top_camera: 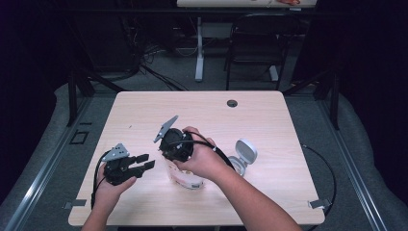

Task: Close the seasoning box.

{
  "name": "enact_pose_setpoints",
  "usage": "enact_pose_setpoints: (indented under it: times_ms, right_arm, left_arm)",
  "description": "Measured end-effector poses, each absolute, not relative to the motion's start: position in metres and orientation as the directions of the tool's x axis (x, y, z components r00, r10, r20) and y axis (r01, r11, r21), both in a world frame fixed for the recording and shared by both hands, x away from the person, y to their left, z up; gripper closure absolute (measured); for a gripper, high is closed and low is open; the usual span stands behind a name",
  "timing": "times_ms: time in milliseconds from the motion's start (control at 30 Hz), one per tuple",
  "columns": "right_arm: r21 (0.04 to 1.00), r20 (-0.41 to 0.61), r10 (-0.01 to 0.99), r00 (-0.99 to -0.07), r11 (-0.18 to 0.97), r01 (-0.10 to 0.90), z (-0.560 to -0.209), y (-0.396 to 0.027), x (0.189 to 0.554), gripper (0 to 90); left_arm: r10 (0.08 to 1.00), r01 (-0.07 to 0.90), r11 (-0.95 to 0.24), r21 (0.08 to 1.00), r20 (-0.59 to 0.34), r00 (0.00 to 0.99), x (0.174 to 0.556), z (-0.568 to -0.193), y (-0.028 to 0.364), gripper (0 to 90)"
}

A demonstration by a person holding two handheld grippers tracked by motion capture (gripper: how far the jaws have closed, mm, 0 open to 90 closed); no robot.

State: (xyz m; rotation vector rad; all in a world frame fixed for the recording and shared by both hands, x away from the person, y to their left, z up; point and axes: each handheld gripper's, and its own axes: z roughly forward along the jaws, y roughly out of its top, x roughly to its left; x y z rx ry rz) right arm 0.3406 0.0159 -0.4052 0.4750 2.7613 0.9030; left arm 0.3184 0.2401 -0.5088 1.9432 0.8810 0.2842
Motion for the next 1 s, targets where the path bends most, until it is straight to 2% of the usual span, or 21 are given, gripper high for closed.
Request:
enact_pose_setpoints:
  times_ms: [400,1000]
  right_arm:
    - [0.595,-0.119,0.348,-0.93,0.775,0.214,-0.403,0.012,0.339,89.9]
    - [0.656,-0.114,0.362,-0.925,0.727,0.203,-0.392,-0.019,0.337,90.0]
  left_arm:
    - [0.677,0.451,-0.297,0.842,-0.148,0.721,0.317,-0.508,0.238,58.7]
    - [0.659,0.439,-0.319,0.84,-0.135,0.74,0.315,-0.508,0.232,57.8]
